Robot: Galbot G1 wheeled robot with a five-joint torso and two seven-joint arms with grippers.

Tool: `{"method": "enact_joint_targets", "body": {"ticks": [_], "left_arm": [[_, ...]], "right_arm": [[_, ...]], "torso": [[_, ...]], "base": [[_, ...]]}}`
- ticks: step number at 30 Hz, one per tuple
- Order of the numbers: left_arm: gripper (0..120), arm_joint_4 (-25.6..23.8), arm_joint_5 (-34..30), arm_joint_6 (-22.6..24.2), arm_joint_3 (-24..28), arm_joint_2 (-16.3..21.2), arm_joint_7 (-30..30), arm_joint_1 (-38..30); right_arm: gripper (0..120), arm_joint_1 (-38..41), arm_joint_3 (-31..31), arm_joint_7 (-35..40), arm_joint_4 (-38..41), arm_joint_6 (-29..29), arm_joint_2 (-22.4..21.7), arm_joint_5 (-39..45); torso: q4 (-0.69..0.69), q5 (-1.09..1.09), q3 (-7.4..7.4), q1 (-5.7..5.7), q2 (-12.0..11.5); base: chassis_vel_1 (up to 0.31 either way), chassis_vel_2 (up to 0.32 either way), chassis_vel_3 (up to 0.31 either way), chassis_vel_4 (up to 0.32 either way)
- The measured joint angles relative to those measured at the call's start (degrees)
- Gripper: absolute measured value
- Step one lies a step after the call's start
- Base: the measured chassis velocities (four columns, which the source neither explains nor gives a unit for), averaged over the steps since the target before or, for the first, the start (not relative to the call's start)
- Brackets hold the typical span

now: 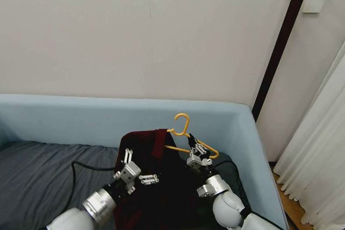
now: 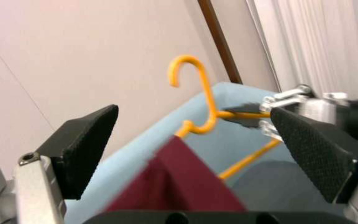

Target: Pick up the clothes from the sofa and hang them on the clothes hanger.

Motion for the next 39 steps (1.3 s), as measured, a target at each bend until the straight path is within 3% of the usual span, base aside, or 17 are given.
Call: {"method": "enact_joint_targets", "body": {"ticks": [1, 5, 7, 9, 11, 12, 15, 20, 25, 30, 39], "left_arm": [[97, 0.0, 0.0, 0.0, 0.0, 0.0, 0.0, 0.0], [95, 6.4, -9.4, -1.6, 5.1, 1.9, 8.0, -12.4], [95, 7.6, -11.2, -1.7, 6.7, 1.8, 9.7, -15.3], [95, 10.6, -14.8, -1.7, 11.6, 1.3, 14.5, -22.1], [97, 15.1, -17.2, -2.2, 19.6, -0.2, 19.8, -30.7], [97, 15.1, -17.2, -2.2, 19.6, -0.2, 19.8, -30.7], [95, 21.4, -22.5, -2.3, 29.0, -2.8, 28.6, -42.6], [96, 28.2, -25.8, -1.8, 35.2, -5.8, 36.7, -51.0], [97, 36.4, -28.8, 1.1, 47.3, -9.4, 46.8, -63.4], [96, 40.9, -28.8, 2.3, 53.8, -10.9, 51.3, -70.2], [100, 45.7, -30.5, 4.8, 58.8, -14.0, 56.7, -75.5]], "right_arm": [[4, 0.0, 0.0, 0.0, 0.0, 0.0, 0.0, 0.0], [4, -0.1, 0.6, 0.0, 0.7, 0.0, -0.6, -0.2], [4, -0.2, 0.7, -0.1, 0.9, 0.1, -0.9, -0.4], [4, -0.6, 1.1, -0.1, 1.2, 0.6, -1.2, -1.3], [4, -1.2, 1.6, -0.3, 1.6, 1.3, -1.5, -2.5], [4, -1.2, 1.6, -0.3, 1.6, 1.3, -1.5, -2.5], [4, -2.1, 2.0, -0.3, 2.2, 1.4, -1.9, -2.9], [4, -2.3, 2.2, -0.3, 2.7, 1.4, -2.7, -3.2], [4, -2.4, 2.6, -0.3, 3.3, 1.6, -3.9, -3.2], [4, -2.3, 2.8, -0.3, 3.2, 2.1, -4.1, -3.9], [4, -2.8, 2.7, -0.3, 3.2, 3.2, -4.5, -5.6]], "torso": [[0.00, 0.00, 0.00, 0.00, 0.0], [0.01, -0.03, 0.00, 0.00, 0.0], [0.02, -0.02, 0.00, 0.00, 0.0], [0.02, -0.01, 0.00, 0.00, 0.0], [0.01, -0.01, 0.00, 0.00, 0.0], [0.01, -0.01, 0.00, 0.00, 0.0], [0.00, 0.01, 0.01, 0.00, 0.0], [0.01, -0.01, 0.01, 0.00, 0.0], [0.00, 0.00, 0.01, 0.01, 0.0], [0.03, 0.00, 0.00, 0.00, 0.0], [0.01, -0.01, 0.00, 0.01, 0.0]], "base": [[0.000, 0.000, 0.000, 0.000], [0.000, 0.000, 0.000, 0.000], [0.000, 0.000, 0.000, 0.000], [0.000, 0.000, 0.000, 0.000], [0.000, 0.000, 0.000, 0.000], [0.000, 0.000, 0.000, 0.000], [0.000, 0.000, 0.000, 0.000], [0.000, 0.000, 0.000, 0.000], [0.000, 0.000, 0.000, 0.000], [0.000, 0.000, 0.000, 0.000], [0.000, 0.000, 0.000, 0.000]]}}
